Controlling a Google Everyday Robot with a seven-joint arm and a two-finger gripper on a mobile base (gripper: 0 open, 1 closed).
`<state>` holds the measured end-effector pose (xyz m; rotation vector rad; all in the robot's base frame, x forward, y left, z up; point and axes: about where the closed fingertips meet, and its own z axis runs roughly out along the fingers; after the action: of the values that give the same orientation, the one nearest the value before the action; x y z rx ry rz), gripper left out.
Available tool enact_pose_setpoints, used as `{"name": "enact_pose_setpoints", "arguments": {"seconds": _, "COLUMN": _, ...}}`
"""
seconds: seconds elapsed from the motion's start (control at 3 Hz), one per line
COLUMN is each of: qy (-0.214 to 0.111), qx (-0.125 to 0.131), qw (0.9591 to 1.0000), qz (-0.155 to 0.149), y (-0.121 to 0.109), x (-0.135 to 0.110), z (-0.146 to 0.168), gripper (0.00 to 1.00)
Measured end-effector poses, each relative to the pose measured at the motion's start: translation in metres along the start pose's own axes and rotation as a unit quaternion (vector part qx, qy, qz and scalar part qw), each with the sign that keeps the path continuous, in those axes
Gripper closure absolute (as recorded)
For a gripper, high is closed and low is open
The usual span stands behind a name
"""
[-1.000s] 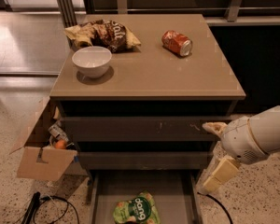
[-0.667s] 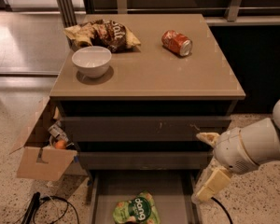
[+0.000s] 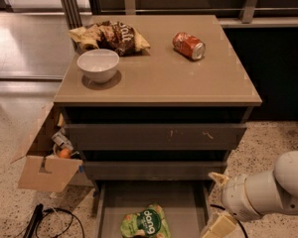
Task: Pick green rice chip bag from bottom drawer and place on counter
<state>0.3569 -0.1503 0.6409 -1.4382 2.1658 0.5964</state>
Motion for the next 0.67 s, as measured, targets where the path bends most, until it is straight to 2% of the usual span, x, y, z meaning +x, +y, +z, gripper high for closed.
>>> {"name": "enact_pose_setpoints", "arguments": {"seconds": 0.33, "qy": 0.015, "qx": 0.016, "qw": 0.9998, "qz": 0.006, "y": -0.003, "x": 0.032, "z": 0.038, "gripper": 0.0}}
{"name": "enact_pose_setpoints", "arguments": {"seconds": 0.67, "qy": 0.024, "qx": 0.015, "qw": 0.9995, "qz": 0.012, "y": -0.019, "x": 0.056, "z": 0.08, "gripper": 0.0}}
